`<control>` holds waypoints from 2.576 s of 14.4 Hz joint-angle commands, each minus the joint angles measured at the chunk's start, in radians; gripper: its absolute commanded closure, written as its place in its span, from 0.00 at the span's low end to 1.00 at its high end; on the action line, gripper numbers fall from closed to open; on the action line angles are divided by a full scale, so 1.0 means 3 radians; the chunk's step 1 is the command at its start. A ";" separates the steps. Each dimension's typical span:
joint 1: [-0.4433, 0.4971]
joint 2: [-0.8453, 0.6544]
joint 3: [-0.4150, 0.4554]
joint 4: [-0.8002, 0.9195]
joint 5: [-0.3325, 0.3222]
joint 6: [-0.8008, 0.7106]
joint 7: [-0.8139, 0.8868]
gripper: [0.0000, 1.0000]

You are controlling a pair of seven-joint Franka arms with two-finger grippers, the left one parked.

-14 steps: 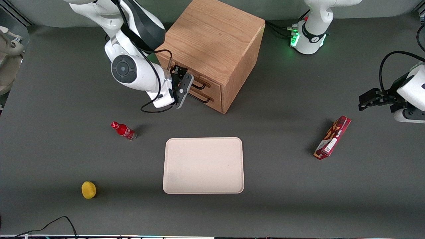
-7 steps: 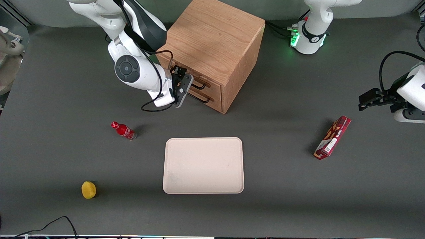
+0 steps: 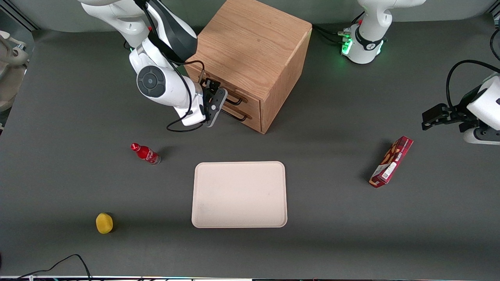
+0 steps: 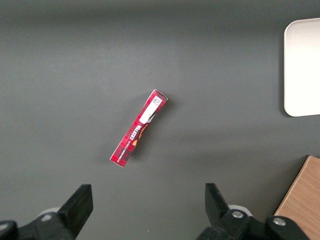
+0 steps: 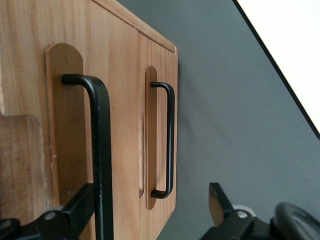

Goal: Open upper drawer

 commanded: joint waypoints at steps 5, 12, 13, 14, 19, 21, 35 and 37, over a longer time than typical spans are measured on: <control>-0.0052 -0.0031 0.0011 -0.0051 -0.0193 0.0054 0.0011 0.00; -0.0057 0.0107 -0.0086 0.0102 -0.0336 0.0013 -0.0004 0.00; -0.0057 0.0127 -0.0092 0.0123 -0.0336 0.0013 -0.0040 0.00; -0.0057 0.0158 -0.0112 0.0153 -0.0341 0.0013 -0.0060 0.00; -0.0052 0.0306 -0.0163 0.0358 -0.0428 -0.0023 -0.0055 0.00; -0.0052 0.0413 -0.0169 0.0475 -0.0519 -0.0068 -0.0050 0.00; -0.0046 0.0664 -0.0373 0.0880 -0.0694 -0.0294 -0.0199 0.00; -0.0046 0.0700 -0.0378 0.0926 -0.0724 -0.0299 -0.0199 0.00</control>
